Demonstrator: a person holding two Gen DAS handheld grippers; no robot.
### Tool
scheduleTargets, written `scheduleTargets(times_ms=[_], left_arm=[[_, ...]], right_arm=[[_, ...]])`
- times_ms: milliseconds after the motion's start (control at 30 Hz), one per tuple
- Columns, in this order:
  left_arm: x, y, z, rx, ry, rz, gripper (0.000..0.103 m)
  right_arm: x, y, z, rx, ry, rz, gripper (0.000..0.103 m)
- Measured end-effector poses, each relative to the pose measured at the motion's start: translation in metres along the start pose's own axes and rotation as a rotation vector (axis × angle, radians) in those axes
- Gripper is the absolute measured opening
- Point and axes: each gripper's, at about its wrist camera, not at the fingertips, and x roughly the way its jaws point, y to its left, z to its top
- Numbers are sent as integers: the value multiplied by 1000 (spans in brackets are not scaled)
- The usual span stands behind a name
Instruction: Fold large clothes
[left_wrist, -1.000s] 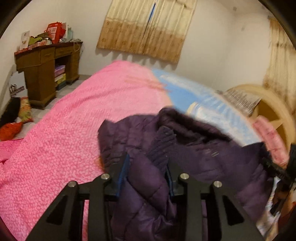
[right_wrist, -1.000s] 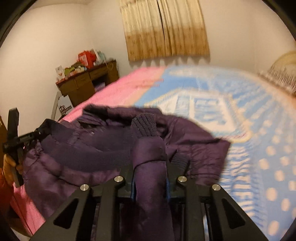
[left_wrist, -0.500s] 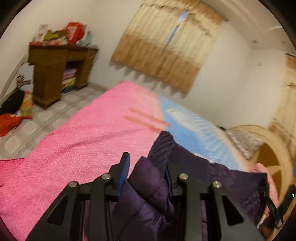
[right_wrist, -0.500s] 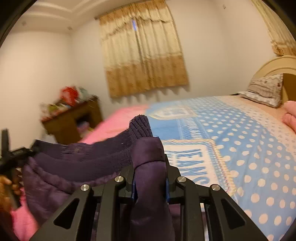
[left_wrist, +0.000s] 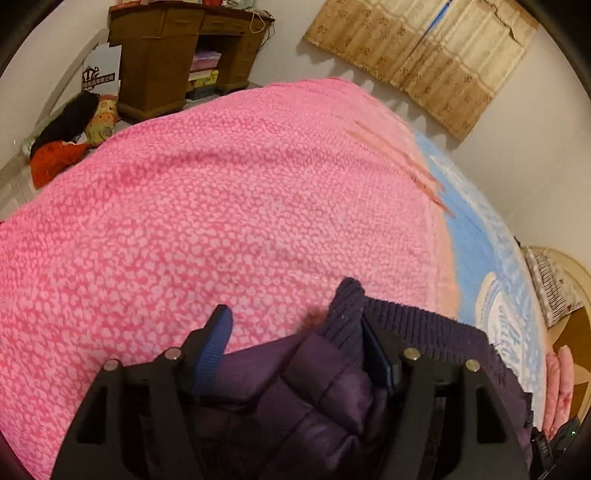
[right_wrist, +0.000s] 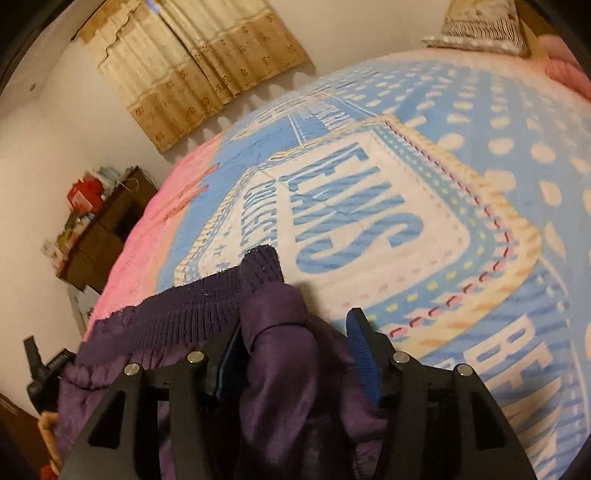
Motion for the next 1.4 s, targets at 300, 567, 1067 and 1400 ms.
scheduleTargets(times_ms=[300, 567, 1067, 1400], left_arm=[[3, -15, -4, 32, 0, 36, 72], [-5, -14, -17, 52, -5, 56, 72], [-8, -21, -23, 55, -25, 196, 91], [-39, -14, -22, 59, -26, 105, 91]], right_arm=[[-7, -3, 0, 41, 16, 76, 56], [-109, 65, -23, -223, -223, -13, 45], [27, 194, -100, -414, -3, -22, 45], [38, 183, -97, -391, 14, 7, 45]])
